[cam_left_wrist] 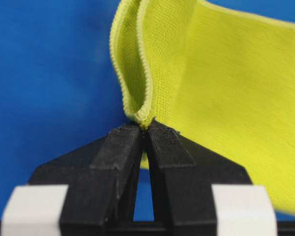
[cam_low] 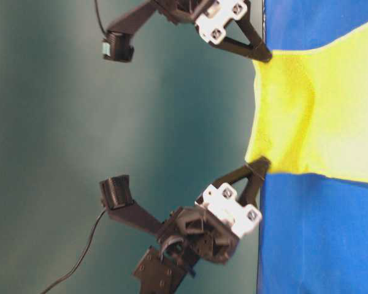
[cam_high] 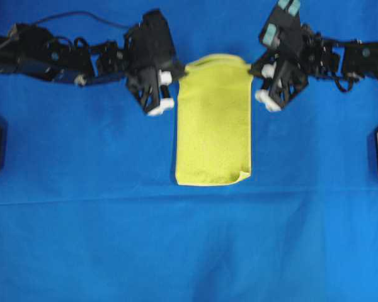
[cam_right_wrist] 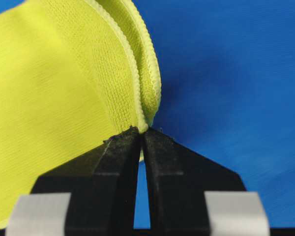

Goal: Fold the yellow towel.
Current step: 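Fold the top end down onto the bottom end and release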

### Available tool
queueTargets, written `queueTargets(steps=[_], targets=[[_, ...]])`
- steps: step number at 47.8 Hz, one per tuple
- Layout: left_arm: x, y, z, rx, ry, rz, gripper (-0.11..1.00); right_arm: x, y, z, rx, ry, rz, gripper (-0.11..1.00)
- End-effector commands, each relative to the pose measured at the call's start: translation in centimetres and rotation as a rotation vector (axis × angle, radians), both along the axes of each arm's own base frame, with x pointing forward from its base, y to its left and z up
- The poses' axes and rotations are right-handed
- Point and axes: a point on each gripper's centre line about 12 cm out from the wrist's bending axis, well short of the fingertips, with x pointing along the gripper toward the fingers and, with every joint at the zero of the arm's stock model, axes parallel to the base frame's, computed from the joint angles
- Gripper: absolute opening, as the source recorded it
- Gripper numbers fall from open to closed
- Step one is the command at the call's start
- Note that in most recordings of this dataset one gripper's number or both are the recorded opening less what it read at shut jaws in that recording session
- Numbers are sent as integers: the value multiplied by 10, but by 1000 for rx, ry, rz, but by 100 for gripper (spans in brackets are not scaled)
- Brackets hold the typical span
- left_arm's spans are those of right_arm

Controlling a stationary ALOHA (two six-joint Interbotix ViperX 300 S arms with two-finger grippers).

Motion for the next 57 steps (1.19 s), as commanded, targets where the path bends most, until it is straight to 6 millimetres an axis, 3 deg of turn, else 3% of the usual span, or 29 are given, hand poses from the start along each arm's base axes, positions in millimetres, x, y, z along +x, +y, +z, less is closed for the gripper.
queueTargets(steps=[1,16,32,51,57], targets=[[0,-18,16,6,-19,-44,5,1,14,12,7,-22,22,4],[0,-94,9,-19,28,-222,5,1,69,6,93,3,103,4],[1,-149,-10,-28,81,-356,5,1,109,-4,162,33,159,4],[4,-154,-27,-27,86,-367,7,10,117,-26,187,73,167,4],[6,-149,-28,-26,81,-356,17,12,118,-28,189,74,167,4]])
